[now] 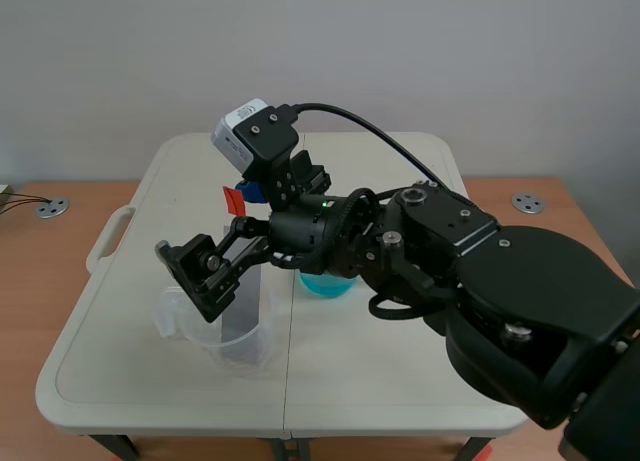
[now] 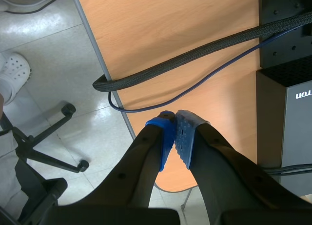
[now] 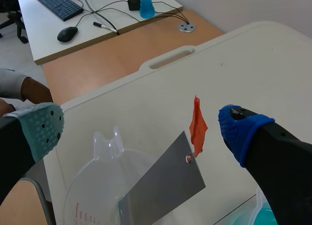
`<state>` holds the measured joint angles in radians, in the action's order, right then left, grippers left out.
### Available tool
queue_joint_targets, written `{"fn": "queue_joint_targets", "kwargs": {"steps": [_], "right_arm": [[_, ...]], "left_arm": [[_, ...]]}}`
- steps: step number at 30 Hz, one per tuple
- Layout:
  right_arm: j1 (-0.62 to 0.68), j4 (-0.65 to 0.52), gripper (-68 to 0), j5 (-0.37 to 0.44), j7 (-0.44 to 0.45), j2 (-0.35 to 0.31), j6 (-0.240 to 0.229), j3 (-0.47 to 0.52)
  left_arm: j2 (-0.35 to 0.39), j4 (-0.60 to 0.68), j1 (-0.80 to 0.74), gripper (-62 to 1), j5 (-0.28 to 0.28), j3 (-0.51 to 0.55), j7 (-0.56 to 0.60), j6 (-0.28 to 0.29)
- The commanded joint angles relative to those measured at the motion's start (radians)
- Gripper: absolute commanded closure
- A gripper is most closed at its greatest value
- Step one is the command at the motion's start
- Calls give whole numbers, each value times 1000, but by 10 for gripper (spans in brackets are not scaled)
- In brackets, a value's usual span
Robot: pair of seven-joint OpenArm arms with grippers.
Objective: Hold the metal plate by the orange handle, dip it into the blue solution, take it out and point at it, then put the plate back in the beaker on the left.
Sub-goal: 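Lift the metal plate out of the left beaker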
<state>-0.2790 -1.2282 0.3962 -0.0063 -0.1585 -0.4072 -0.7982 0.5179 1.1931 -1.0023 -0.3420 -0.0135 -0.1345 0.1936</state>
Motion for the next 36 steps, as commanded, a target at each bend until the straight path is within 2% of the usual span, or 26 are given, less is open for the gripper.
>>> {"fn": "queue_joint_targets", "kwargs": {"steps": [1,6,10,18,34,36], "right_arm": [[-20,-5,-663,8,9,4,-4,5],[-20,-5,-660,8,2,4,-4,5],[-20,-5,-571,8,-14,4,-4,5],[-20,-5,-489,9,-30,4,-4,5],[-20,-5,-240,16,-24,3,-5,5],[-20,-5,-226,15,-25,3,-8,5]], "left_arm": [[-5,10,-8,-29,-6,2,3,4],[-5,10,-8,-29,-6,2,3,4],[-5,10,-8,-29,-6,2,3,4],[-5,10,-8,-29,-6,2,2,4],[-5,10,-8,-29,-6,2,2,4],[-5,10,-8,-29,-6,2,2,4]]}}
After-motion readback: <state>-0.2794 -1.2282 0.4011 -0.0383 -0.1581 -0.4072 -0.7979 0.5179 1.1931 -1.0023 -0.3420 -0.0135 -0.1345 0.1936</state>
